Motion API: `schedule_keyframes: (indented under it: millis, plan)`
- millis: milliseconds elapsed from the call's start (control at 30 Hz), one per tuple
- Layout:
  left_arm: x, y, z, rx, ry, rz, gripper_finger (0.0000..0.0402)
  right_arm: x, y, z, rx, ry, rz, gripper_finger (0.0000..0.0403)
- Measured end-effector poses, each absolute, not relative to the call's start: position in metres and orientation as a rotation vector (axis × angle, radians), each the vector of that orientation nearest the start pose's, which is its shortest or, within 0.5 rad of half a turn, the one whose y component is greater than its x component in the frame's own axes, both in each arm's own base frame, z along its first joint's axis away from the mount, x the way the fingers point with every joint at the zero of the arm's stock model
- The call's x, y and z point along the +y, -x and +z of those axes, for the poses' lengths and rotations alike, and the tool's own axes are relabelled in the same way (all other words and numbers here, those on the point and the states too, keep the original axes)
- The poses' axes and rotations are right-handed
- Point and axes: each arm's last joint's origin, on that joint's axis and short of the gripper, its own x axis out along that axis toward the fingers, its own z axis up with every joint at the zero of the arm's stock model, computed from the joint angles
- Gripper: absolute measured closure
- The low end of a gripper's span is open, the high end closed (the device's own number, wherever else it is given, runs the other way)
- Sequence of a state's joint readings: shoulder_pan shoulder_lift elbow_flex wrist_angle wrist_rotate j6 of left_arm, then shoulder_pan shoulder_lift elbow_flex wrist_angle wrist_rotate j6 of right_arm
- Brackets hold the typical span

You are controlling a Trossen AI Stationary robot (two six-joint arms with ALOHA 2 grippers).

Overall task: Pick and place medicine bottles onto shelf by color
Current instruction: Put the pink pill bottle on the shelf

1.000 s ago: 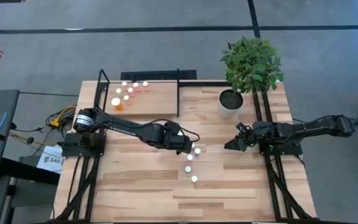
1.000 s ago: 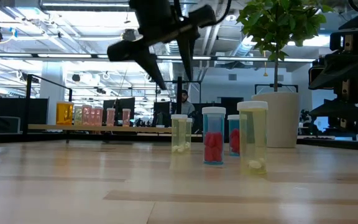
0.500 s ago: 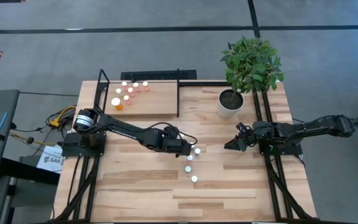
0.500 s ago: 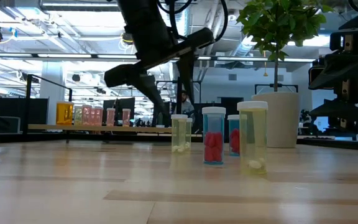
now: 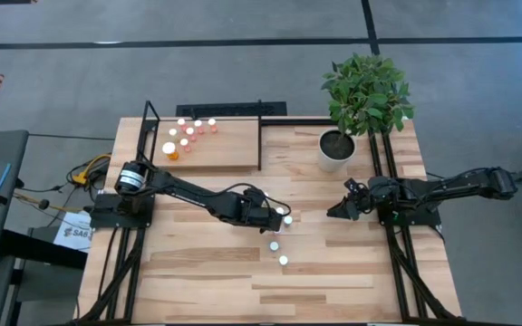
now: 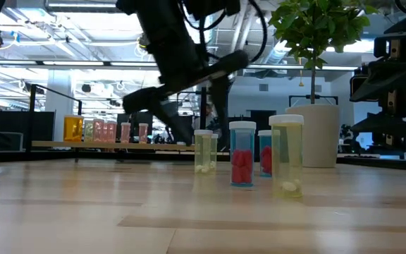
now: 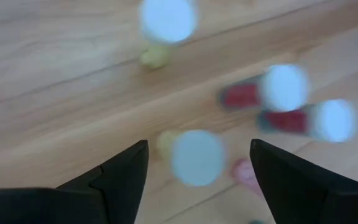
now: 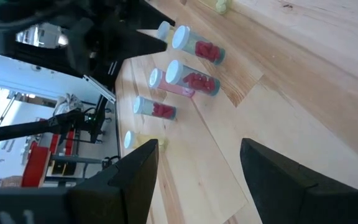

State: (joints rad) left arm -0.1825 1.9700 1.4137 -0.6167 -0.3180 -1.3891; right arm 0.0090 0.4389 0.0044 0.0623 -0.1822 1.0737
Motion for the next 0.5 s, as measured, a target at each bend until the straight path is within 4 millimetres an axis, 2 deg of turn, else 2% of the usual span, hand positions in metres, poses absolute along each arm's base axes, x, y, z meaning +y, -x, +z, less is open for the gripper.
schedule_keyframes:
  millis: [267,500]
  plan:
    - [-0.065,-0.4,0.163,0.879,0.963,0.843,0.0127,0.006,-0.118,0.132,0.437,-1.09,-0.029,0.0153]
    - [-0.063,-0.398,0.163,0.866,0.928,0.878,0.0131,0.006,-0.118,0.132,0.438,-1.09,-0.029,0.0153]
